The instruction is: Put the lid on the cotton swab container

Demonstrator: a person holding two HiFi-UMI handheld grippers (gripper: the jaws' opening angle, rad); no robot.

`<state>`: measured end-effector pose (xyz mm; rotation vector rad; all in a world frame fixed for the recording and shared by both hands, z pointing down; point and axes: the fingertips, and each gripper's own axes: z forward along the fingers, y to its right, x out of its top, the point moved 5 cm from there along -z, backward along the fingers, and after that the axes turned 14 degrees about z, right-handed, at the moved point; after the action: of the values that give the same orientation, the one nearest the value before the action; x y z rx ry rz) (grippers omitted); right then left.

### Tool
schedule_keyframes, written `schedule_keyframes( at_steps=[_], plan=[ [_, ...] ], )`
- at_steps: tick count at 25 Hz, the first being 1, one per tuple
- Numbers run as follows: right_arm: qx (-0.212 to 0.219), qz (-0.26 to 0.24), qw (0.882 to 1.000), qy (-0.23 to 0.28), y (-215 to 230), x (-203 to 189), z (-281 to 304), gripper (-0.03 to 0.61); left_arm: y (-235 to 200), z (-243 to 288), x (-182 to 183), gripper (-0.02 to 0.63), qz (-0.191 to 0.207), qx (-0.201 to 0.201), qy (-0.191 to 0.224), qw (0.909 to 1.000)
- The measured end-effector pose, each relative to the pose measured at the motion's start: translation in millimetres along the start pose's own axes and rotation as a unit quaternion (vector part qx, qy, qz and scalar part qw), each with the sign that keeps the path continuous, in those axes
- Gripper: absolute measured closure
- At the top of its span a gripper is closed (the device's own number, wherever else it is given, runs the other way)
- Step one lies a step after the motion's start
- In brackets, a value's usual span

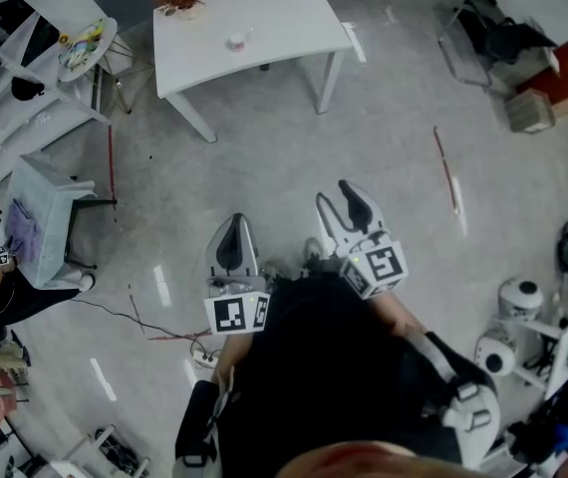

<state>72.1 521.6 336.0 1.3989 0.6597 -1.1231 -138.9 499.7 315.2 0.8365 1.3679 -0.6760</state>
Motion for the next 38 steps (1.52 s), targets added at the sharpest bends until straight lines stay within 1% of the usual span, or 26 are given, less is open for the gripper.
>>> schedule_keyframes(
  at_steps=[4,7,10,14,21,25,28,31,34,38],
  plan=[
    [0.001,0.001,1.000,-0.018,18.1,-0.4,1.2,0.413,11.1,11.2,0.4,0.607,0.002,0.007,-0.002,1.0000],
    [0.013,0.006,1.000,-0.016,28.8,9.0,1.6,0.413,22.6,21.0,2.9,0.607,0.005,0.015,-0.005,0.9999],
    [0.013,0.002,1.000,-0.027,45.5,15.1,3.5,0.413,34.6,32.1,4.7,0.607,0.009,0.023,-0.010,0.9997],
    [0.038,0.003,0.999,-0.027,65.9,22.7,13.1,0.413,47.8,44.8,3.9,0.607,0.013,0.035,-0.014,0.9992],
    [0.052,0.012,0.998,-0.036,80.8,27.2,39.8,0.413,42.3,64.4,-0.4,0.607,0.012,0.051,-0.020,0.9984],
    [0.053,0.011,0.998,-0.043,91.3,25.6,69.7,0.413,29.7,91.3,-15.5,0.607,0.008,0.049,-0.026,0.9984],
    [0.047,0.008,0.998,-0.047,98.1,24.6,97.4,0.413,10.8,117.0,-26.1,0.607,0.003,0.046,-0.025,0.9986],
    [0.045,0.002,0.997,-0.061,100.9,28.0,137.1,0.413,-17.0,155.7,-31.6,0.607,-0.006,0.043,-0.022,0.9988],
    [0.043,0.004,0.997,-0.070,102.5,35.5,182.8,0.413,-47.3,198.8,-31.6,0.607,-0.006,0.035,-0.017,0.9992],
    [0.039,0.001,0.996,-0.078,99.8,44.5,249.0,0.413,-96.8,250.5,-35.8,0.607,-0.020,0.026,-0.015,0.9993]
  ],
)
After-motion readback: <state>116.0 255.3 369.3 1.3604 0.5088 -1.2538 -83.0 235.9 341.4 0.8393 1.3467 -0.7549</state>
